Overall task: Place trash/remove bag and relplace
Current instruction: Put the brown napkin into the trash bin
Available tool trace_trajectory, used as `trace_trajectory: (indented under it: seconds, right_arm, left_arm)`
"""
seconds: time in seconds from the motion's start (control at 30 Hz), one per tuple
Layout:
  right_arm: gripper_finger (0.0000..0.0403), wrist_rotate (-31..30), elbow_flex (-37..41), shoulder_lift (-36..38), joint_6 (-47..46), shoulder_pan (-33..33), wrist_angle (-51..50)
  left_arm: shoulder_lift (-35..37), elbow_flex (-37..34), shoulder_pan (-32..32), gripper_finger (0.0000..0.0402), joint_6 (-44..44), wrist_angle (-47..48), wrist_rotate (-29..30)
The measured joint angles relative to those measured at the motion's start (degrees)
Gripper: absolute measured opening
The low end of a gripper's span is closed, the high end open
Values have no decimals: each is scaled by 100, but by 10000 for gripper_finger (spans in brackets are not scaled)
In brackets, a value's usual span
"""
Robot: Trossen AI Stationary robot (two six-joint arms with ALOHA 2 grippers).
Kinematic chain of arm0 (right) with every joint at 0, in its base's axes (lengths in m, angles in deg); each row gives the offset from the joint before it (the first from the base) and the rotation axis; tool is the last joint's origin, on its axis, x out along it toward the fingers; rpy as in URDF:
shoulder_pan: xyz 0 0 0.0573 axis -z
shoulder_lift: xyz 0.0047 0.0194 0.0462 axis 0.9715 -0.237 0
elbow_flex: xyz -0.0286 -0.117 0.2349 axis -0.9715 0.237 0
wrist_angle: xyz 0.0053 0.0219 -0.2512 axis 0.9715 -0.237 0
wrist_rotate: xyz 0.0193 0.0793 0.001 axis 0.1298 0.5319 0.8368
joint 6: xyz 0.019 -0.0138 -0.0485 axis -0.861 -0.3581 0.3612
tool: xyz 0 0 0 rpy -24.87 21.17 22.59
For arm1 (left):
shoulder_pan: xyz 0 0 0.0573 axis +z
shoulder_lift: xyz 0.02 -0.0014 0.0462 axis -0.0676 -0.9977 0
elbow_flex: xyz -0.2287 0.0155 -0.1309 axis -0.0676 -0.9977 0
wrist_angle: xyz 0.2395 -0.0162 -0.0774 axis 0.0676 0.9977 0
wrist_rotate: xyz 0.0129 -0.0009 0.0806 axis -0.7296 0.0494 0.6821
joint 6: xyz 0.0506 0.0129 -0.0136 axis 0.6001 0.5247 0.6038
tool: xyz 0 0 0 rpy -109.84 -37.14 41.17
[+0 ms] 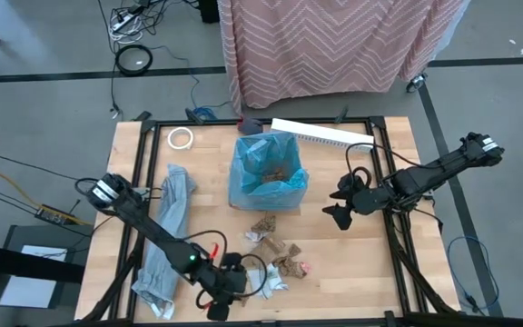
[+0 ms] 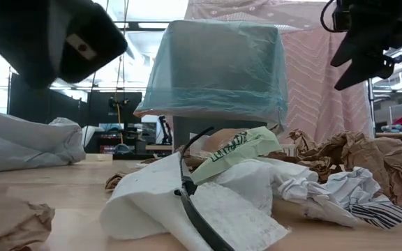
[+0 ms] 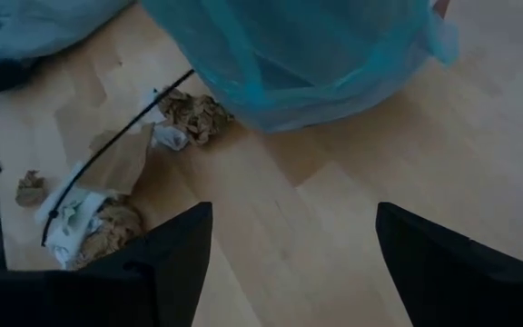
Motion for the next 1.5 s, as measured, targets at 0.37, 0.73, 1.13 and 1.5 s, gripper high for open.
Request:
trace_trajectory:
  seconds: [0.37, 0.73, 1.13, 1.5]
  right_arm:
    - [297, 14, 0, -197, -8, 0, 154]
    - [293, 215, -2, -318, -100, 0, 314]
    - [280, 188, -2, -320, -175, 0, 439]
    - [277, 111, -2, -318, -144, 0, 587]
  left_arm:
    - [-736, 2, -113, 141, 172, -553, 470]
    - [-994, 33, 13, 36, -513, -533, -235]
    - [387, -5, 510, 5, -205, 1254, -98]
    - [2882, 6, 1644, 5, 163, 1014, 2096]
